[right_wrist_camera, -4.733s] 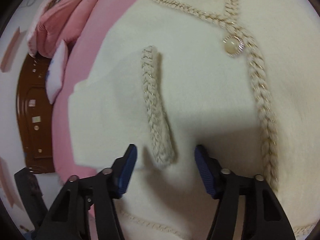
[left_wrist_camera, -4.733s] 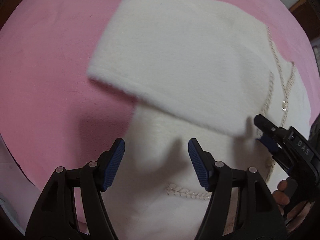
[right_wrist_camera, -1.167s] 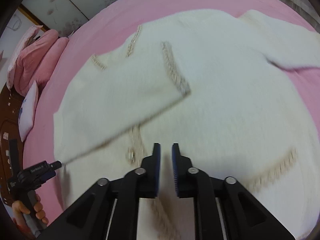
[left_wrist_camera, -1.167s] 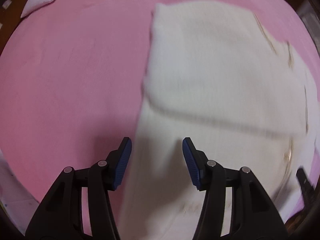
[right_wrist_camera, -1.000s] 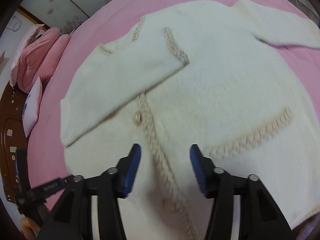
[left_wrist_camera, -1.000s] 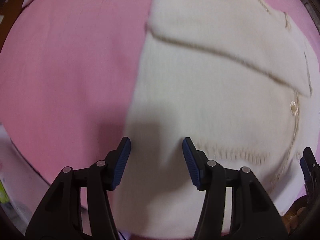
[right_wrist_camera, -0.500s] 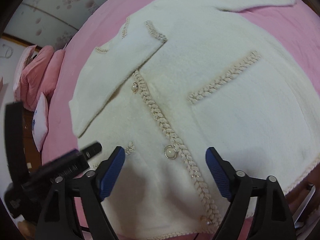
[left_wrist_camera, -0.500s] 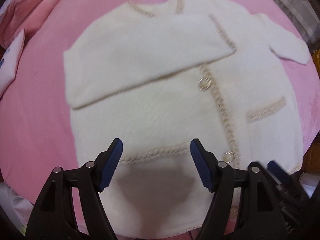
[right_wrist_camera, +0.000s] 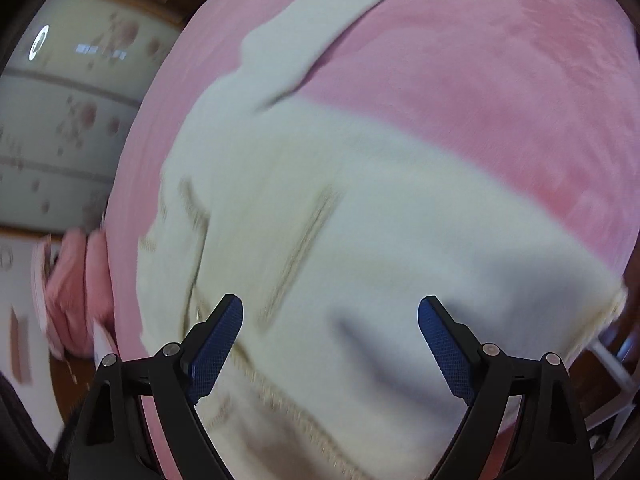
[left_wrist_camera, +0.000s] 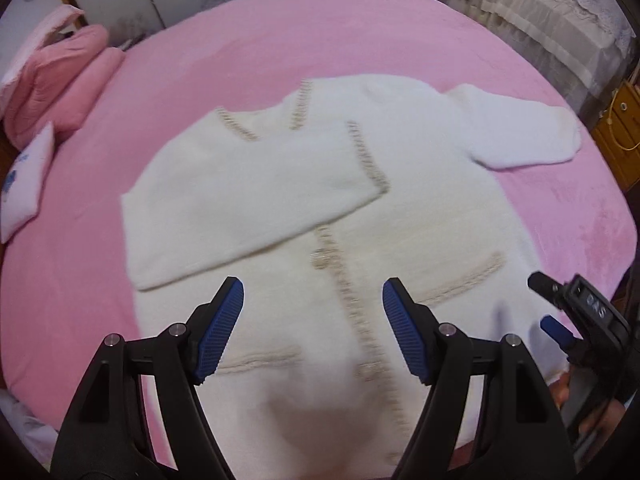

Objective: Fold large clothes
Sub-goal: 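Reach the right tool to the other sleeve cuff and grasp it, then lift the held sleeve and fold it across the body, opening the right tool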

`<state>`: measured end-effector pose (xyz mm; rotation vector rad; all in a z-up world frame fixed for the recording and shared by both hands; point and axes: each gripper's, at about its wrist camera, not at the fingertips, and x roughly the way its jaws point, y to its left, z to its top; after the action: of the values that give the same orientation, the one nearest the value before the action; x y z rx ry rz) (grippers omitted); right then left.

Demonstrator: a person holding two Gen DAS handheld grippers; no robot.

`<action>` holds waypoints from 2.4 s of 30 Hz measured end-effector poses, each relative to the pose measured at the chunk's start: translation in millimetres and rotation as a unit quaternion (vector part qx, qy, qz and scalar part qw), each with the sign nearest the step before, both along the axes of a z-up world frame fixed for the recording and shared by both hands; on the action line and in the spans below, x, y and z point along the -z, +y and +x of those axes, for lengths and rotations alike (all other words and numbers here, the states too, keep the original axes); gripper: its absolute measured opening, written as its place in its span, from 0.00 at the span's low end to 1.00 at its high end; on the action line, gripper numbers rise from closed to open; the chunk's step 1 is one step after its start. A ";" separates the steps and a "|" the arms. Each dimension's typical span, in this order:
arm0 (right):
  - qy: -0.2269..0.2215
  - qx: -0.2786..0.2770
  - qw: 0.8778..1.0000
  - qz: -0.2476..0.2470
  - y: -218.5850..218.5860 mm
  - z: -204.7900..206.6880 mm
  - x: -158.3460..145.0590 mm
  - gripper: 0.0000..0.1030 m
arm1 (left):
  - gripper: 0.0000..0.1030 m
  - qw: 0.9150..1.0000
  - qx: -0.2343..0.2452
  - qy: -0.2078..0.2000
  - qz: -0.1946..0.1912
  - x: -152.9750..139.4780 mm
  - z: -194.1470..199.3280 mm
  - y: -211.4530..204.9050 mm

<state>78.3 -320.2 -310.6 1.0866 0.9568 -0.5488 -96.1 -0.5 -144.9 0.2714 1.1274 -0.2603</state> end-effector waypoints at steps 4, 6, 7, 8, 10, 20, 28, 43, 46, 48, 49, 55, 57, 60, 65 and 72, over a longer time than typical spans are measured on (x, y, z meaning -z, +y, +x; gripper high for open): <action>0.005 0.042 0.999 -0.007 -71.8 -6.7 1.6 0.88 | 0.68 0.999 0.003 0.019 -0.041 19.8 23.1 -49.7; 0.013 0.042 0.999 0.012 -105.3 -4.9 7.9 0.88 | 0.68 0.998 -0.004 0.034 -0.045 28.4 39.4 -79.4; 0.014 0.041 0.999 0.025 -123.5 -3.6 10.9 0.88 | 0.68 0.998 -0.017 0.043 -0.044 32.4 47.3 -98.2; 0.013 0.040 0.998 0.037 -141.6 -1.5 13.4 0.88 | 0.68 0.997 -0.029 0.053 -0.048 34.0 52.2 -114.0; 0.009 0.034 0.998 0.049 -175.2 4.5 14.2 0.88 | 0.68 0.994 -0.047 0.076 -0.060 40.6 66.7 -146.3; -0.053 0.068 0.995 0.040 -343.1 60.1 15.2 0.88 | 0.69 0.992 -0.039 0.110 -0.056 47.0 115.4 -248.2; -0.140 0.140 0.973 0.115 -402.4 87.6 40.5 0.78 | 0.69 0.983 -0.066 0.167 -0.032 95.4 140.2 -282.0; -0.242 0.183 0.948 0.096 -425.2 100.6 19.1 0.13 | 0.69 0.977 -0.099 0.186 -0.041 106.8 144.2 -304.7; -0.245 0.155 0.954 0.072 -424.9 95.5 3.4 0.10 | 0.69 0.977 -0.092 0.188 -0.049 102.5 138.0 -306.0; -0.244 0.126 0.960 0.053 -422.4 104.8 -13.1 0.09 | 0.69 0.978 -0.089 0.183 -0.051 96.6 134.1 -304.7; -0.242 0.113 0.963 0.042 -420.9 109.8 -21.6 0.09 | 0.69 0.978 -0.088 0.179 -0.053 93.4 132.5 -302.9; -0.275 0.051 0.960 0.004 -408.1 145.8 -70.4 0.08 | 0.69 0.980 -0.111 0.149 -0.070 68.7 123.8 -270.0; -0.295 0.034 0.955 0.001 -394.4 160.3 -89.5 0.08 | 0.69 0.979 -0.127 0.142 -0.076 64.5 121.1 -248.6; -0.328 0.008 0.945 0.008 -370.3 182.5 -115.8 0.08 | 0.69 0.976 -0.154 0.137 -0.071 63.0 120.6 -213.8; -0.375 -0.036 0.925 0.051 -313.9 229.7 -152.5 0.08 | 0.69 0.972 -0.186 0.121 -0.072 56.9 107.1 -141.0; -0.373 -0.130 0.918 0.030 -223.8 302.0 -200.2 0.08 | 0.69 0.966 -0.227 0.102 -0.070 50.1 96.9 -38.2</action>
<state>380.3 -544.0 -110.3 1.0766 0.4259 0.1296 0.8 -38.7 -195.0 -0.1454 1.3344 0.0420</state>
